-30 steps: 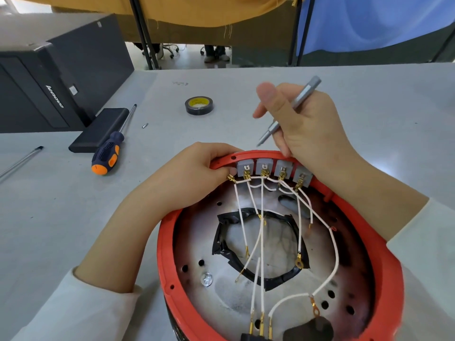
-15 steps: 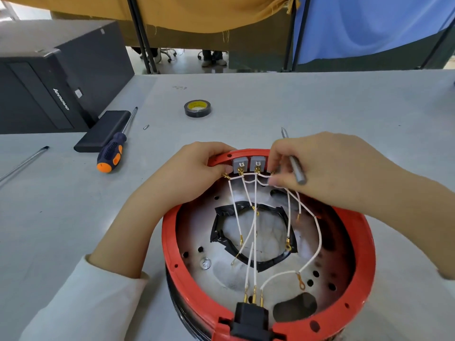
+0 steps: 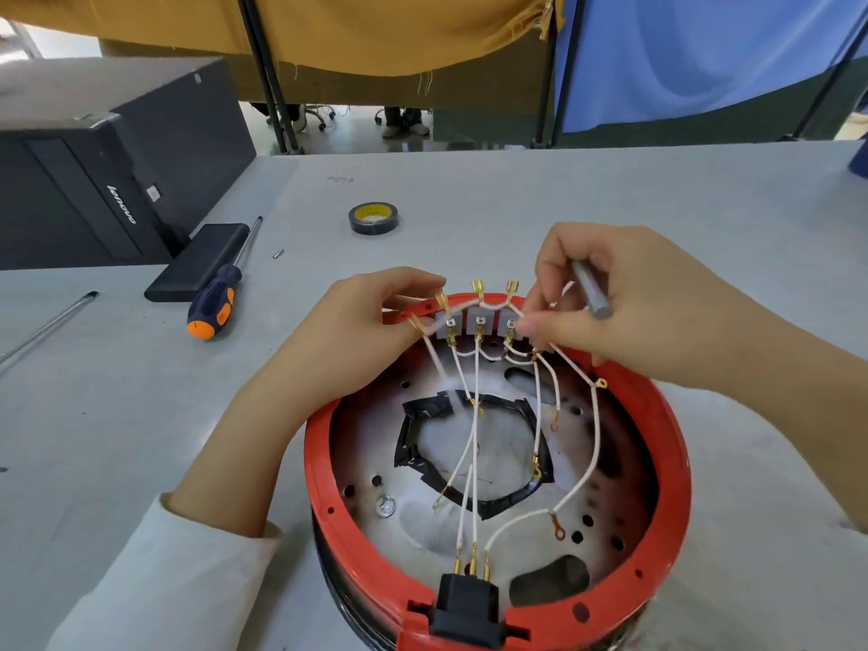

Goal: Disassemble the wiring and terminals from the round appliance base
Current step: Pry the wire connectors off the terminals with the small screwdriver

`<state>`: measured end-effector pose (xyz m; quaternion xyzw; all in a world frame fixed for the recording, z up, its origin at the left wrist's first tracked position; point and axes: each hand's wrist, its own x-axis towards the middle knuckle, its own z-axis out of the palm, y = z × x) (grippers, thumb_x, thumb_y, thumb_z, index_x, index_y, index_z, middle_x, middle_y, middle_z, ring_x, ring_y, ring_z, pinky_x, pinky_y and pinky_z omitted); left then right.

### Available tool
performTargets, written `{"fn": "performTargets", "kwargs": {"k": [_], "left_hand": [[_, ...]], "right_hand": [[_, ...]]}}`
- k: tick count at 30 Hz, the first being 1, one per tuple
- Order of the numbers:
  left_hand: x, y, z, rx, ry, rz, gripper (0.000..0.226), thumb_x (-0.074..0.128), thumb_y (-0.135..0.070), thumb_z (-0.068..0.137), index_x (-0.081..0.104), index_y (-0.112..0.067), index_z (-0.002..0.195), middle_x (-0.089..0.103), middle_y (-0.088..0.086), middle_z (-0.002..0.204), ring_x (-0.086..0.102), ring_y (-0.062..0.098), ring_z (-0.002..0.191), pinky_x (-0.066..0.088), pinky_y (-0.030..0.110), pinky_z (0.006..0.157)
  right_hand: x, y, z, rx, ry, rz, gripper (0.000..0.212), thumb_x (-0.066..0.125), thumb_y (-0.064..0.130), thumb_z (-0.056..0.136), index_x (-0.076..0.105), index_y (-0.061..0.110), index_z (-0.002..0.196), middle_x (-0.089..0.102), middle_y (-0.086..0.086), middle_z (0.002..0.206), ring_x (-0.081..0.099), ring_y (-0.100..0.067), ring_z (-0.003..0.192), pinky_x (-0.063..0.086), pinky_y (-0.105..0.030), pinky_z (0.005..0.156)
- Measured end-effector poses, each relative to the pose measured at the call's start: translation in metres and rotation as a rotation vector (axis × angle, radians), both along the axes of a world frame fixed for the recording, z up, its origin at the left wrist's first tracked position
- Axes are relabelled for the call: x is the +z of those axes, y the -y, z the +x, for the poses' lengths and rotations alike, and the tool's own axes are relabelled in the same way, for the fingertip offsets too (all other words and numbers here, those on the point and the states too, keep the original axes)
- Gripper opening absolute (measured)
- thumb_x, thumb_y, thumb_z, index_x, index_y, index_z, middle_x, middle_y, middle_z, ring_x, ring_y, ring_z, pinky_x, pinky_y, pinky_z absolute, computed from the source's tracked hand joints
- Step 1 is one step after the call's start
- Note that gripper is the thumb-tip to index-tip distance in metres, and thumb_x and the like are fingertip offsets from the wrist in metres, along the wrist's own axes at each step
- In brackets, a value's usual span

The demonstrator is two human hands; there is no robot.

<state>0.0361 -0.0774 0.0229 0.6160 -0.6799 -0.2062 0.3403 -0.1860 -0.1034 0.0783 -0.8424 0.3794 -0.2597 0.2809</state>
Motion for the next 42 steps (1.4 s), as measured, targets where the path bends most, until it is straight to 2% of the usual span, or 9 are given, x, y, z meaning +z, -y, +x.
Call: {"fn": "performTargets", "kwargs": {"k": [6, 9, 14, 22, 25, 28, 31, 38, 42], "left_hand": [[0.006, -0.002, -0.001, -0.111, -0.423, 0.001, 0.021, 0.052, -0.012, 0.095, 0.068, -0.021, 0.104, 0.072, -0.011, 0.103, 0.064, 0.002, 0.103, 0.047, 0.013, 0.087], [0.019, -0.001, -0.001, -0.110, -0.616, 0.091, 0.036, 0.040, -0.038, 0.095, 0.069, -0.017, 0.102, 0.074, 0.002, 0.099, 0.067, 0.014, 0.101, 0.051, 0.023, 0.087], [0.039, -0.004, -0.009, -0.077, -0.495, 0.053, 0.032, 0.056, -0.044, 0.085, 0.069, -0.017, 0.096, 0.074, 0.003, 0.078, 0.071, 0.014, 0.079, 0.054, 0.017, 0.069], [0.027, -0.008, -0.017, 0.008, -0.800, 0.056, 0.025, 0.047, -0.025, 0.096, 0.063, -0.007, 0.089, 0.066, 0.000, 0.064, 0.066, 0.015, 0.062, 0.058, 0.028, 0.064], [0.022, -0.007, -0.019, 0.037, -0.734, 0.020, 0.024, 0.050, -0.025, 0.096, 0.066, -0.011, 0.086, 0.070, 0.001, 0.070, 0.069, 0.015, 0.073, 0.057, 0.027, 0.073], [0.017, -0.007, -0.024, 0.091, -0.491, -0.020, 0.021, 0.053, -0.032, 0.095, 0.069, -0.021, 0.086, 0.073, -0.008, 0.086, 0.067, 0.005, 0.092, 0.048, 0.019, 0.088], [0.016, -0.010, -0.022, 0.137, -0.122, 0.020, 0.014, 0.054, -0.043, 0.091, 0.066, -0.036, 0.094, 0.067, -0.028, 0.091, 0.056, -0.016, 0.089, 0.036, -0.004, 0.072], [0.001, -0.018, -0.022, 0.196, 0.285, 0.089, 0.048, 0.046, -0.047, 0.093, 0.046, -0.023, 0.134, 0.059, -0.002, 0.124, 0.052, 0.018, 0.116, 0.034, 0.025, 0.085], [0.005, -0.009, -0.024, 0.109, 0.339, 0.042, 0.045, 0.049, -0.046, 0.092, 0.051, -0.022, 0.130, 0.064, 0.002, 0.115, 0.059, 0.020, 0.098, 0.040, 0.026, 0.080]], "right_hand": [[-0.005, 0.005, 0.000, -0.056, 0.391, 0.286, 0.030, 0.075, 0.004, 0.077, 0.047, 0.014, 0.072, 0.072, -0.001, 0.075, 0.066, -0.014, 0.052, 0.045, -0.022, 0.038], [-0.001, 0.008, 0.002, -0.035, 0.441, 0.306, 0.030, 0.074, 0.001, 0.076, 0.046, 0.012, 0.072, 0.071, -0.007, 0.074, 0.060, -0.013, 0.047, 0.040, -0.019, 0.036], [0.007, 0.011, 0.009, 0.021, 0.390, 0.211, 0.028, 0.077, 0.003, 0.075, 0.051, 0.014, 0.071, 0.071, -0.010, 0.078, 0.060, -0.009, 0.048, 0.041, -0.012, 0.042], [-0.017, -0.002, -0.007, 0.105, -0.030, 0.190, 0.026, 0.073, 0.020, 0.081, 0.049, 0.018, 0.073, 0.063, 0.005, 0.054, 0.060, -0.010, 0.047, 0.043, -0.016, 0.046], [-0.020, -0.004, -0.018, 0.088, 0.026, 0.185, 0.027, 0.068, 0.014, 0.085, 0.045, 0.018, 0.072, 0.065, 0.012, 0.054, 0.064, -0.016, 0.050, 0.046, -0.018, 0.048], [-0.022, 0.000, -0.024, 0.014, -0.032, 0.085, 0.031, 0.071, 0.018, 0.084, 0.045, 0.023, 0.068, 0.059, 0.019, 0.051, 0.051, -0.001, 0.042, 0.036, -0.009, 0.044], [-0.024, 0.000, -0.030, -0.032, -0.176, -0.057, 0.033, 0.072, 0.028, 0.081, 0.043, 0.026, 0.064, 0.052, 0.028, 0.056, 0.046, 0.002, 0.052, 0.035, -0.011, 0.051], [-0.017, 0.003, -0.019, -0.092, -0.203, -0.190, 0.035, 0.066, 0.056, 0.072, 0.042, 0.030, 0.072, 0.064, 0.008, 0.076, 0.055, -0.009, 0.068, 0.046, -0.033, 0.063], [-0.018, 0.011, 0.005, -0.008, -0.159, -0.271, 0.034, 0.068, 0.048, 0.078, 0.044, 0.025, 0.089, 0.064, 0.002, 0.094, 0.059, -0.017, 0.082, 0.050, -0.038, 0.071]]}}
